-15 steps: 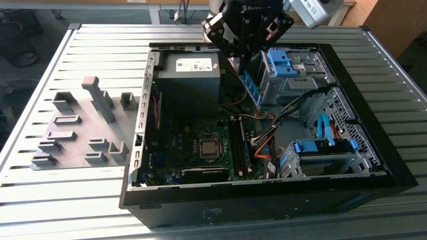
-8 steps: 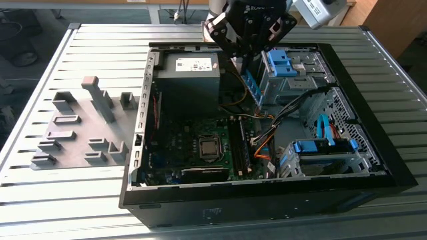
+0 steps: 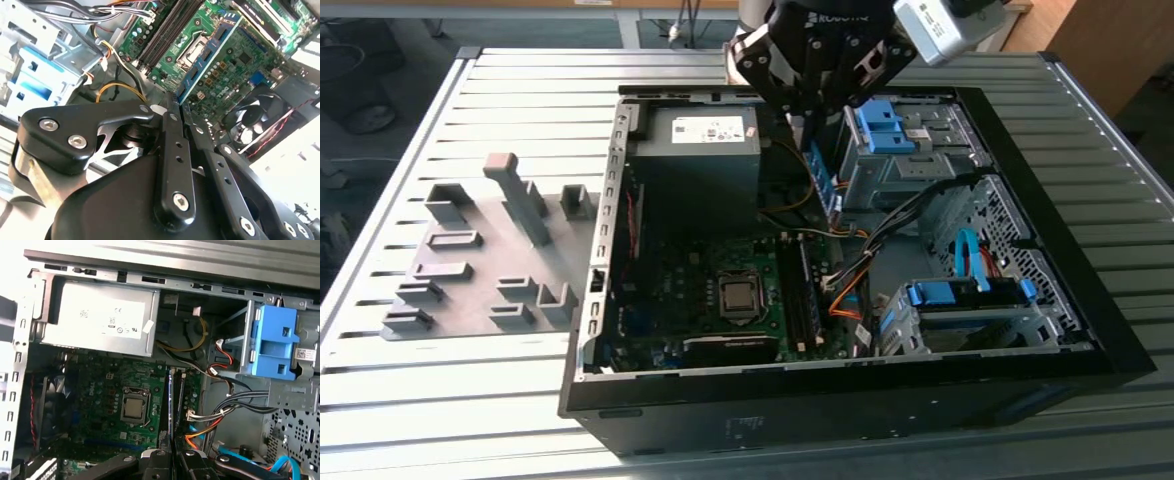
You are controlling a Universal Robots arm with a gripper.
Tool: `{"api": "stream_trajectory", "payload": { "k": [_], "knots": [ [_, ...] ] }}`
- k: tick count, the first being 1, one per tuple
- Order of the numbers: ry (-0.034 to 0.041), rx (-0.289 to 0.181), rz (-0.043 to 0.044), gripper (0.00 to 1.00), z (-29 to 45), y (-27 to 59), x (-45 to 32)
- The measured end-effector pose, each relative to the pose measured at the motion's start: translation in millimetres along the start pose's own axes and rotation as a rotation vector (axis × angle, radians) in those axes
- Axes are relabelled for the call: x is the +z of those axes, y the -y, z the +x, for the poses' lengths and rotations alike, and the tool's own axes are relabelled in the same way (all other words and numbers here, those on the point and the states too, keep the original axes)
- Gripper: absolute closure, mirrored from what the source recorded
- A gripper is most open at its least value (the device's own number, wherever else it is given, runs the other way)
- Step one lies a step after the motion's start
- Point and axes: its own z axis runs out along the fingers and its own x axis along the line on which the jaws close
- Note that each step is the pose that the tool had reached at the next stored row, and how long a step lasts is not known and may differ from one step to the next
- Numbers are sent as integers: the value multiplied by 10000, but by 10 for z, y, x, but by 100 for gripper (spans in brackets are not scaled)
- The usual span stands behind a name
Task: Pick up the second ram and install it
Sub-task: 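Insert the second ram into the second slot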
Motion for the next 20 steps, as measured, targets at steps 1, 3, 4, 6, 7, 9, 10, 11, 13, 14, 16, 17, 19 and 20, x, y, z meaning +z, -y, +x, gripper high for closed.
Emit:
{"api": "stream_trajectory", "payload": {
  "k": [1,3,4,6,7,9,10,11,13,14,16,17,19,20],
  "knots": [
    [1,49,-1,86,-2,0,4],
    [2,83,0,86,-6,1,11],
    [2,93,-1,86,-8,3,17],
    [2,160,2,86,-13,6,30],
    [2,217,3,86,-14,6,37],
    [4,286,1,86,-23,9,54],
    [4,312,3,86,-28,10,63],
    [4,337,3,86,-34,12,73],
    [4,366,4,86,-44,16,93],
    [5,380,4,86,-49,18,103],
    [5,431,5,86,-61,20,126],
    [5,460,5,86,-65,21,138],
    [5,508,6,86,-68,21,162],
    [5,523,6,86,-69,22,176]
  ]
}}
